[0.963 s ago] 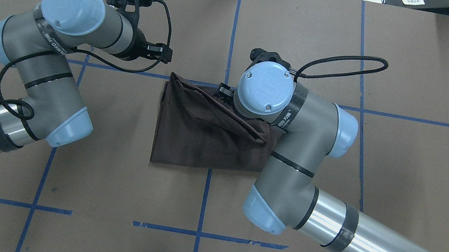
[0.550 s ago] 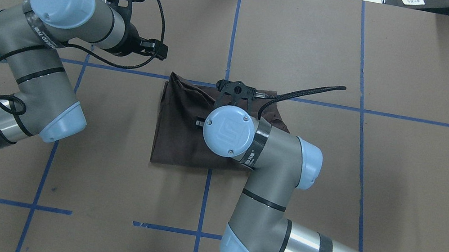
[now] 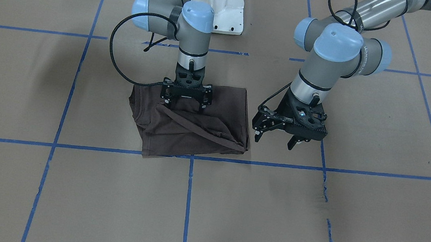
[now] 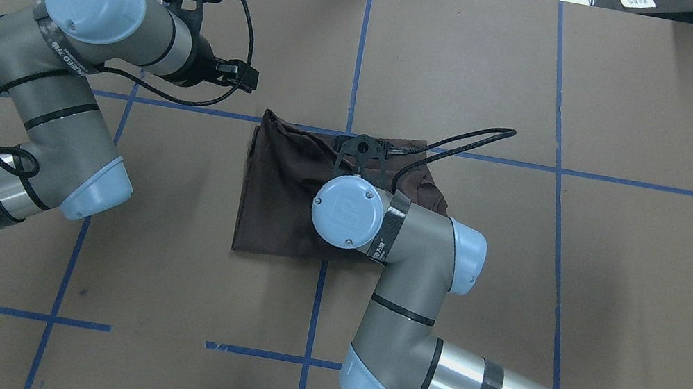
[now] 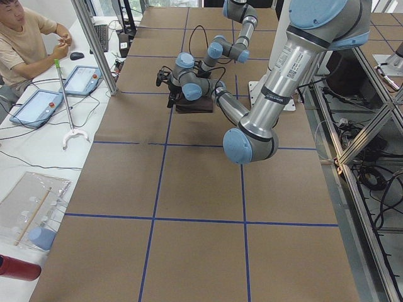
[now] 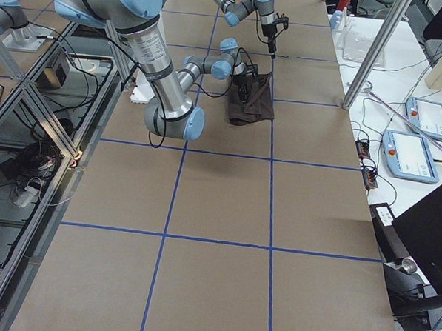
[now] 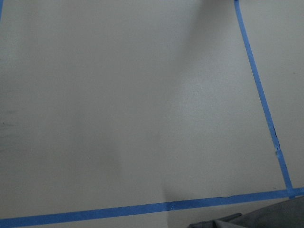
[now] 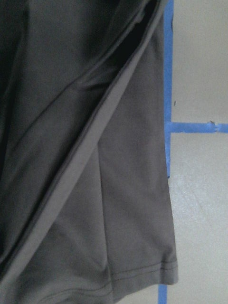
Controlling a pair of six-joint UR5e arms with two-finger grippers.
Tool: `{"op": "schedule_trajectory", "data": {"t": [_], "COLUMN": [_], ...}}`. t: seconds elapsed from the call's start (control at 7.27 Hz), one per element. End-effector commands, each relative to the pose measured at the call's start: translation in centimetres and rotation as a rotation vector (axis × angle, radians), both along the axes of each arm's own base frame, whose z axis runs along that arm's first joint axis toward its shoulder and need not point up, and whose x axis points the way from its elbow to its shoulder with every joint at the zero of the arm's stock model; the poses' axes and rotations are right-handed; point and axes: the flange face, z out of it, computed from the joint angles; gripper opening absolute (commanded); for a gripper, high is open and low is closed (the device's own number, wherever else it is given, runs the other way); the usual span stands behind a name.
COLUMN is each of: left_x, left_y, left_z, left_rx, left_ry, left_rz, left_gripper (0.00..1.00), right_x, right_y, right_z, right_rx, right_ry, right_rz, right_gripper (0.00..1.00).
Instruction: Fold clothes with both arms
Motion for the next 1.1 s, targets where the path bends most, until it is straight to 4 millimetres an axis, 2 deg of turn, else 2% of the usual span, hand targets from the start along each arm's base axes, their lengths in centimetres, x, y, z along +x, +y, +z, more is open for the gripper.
{"op": "schedule_trajectory", "data": {"t": [0.0, 0.28, 0.41, 0.69, 0.83, 0.96], "left_x": [0.0, -0.1, 0.1, 0.1, 0.4, 2.0], "left_y": [0.0, 0.1, 0.3, 0.5, 0.6, 1.2], "left_z": [-0.1, -0.2, -0.3, -0.6, -0.5, -0.5], "left_rx": [0.0, -0.009, -0.023, -0.032, -0.039, -0.065], "left_ry": [0.002, 0.009, 0.017, 0.028, 0.027, 0.032], "left_rz": [-0.001, -0.008, -0.013, -0.021, -0.02, -0.014], "left_gripper": [1.0, 1.0, 1.0, 1.0, 1.0, 1.0], "right_x": [1.2, 1.2, 2.2, 5.9, 7.4, 9.6], "right_y": [-5.5, -13.3, -15.8, -19.5, -20.4, -21.1], "right_z": [1.4, 0.1, 0.2, -0.8, -1.6, -3.3], "right_rx": [0.009, 0.005, 0.037, 0.001, -0.023, -0.043], "right_ry": [0.064, 0.082, 0.048, -0.006, -0.055, -0.118], "right_rz": [0.032, 0.097, 0.111, 0.1, 0.063, 0.033], "right_gripper": [1.0, 1.0, 1.0, 1.0, 1.0, 1.0]}}
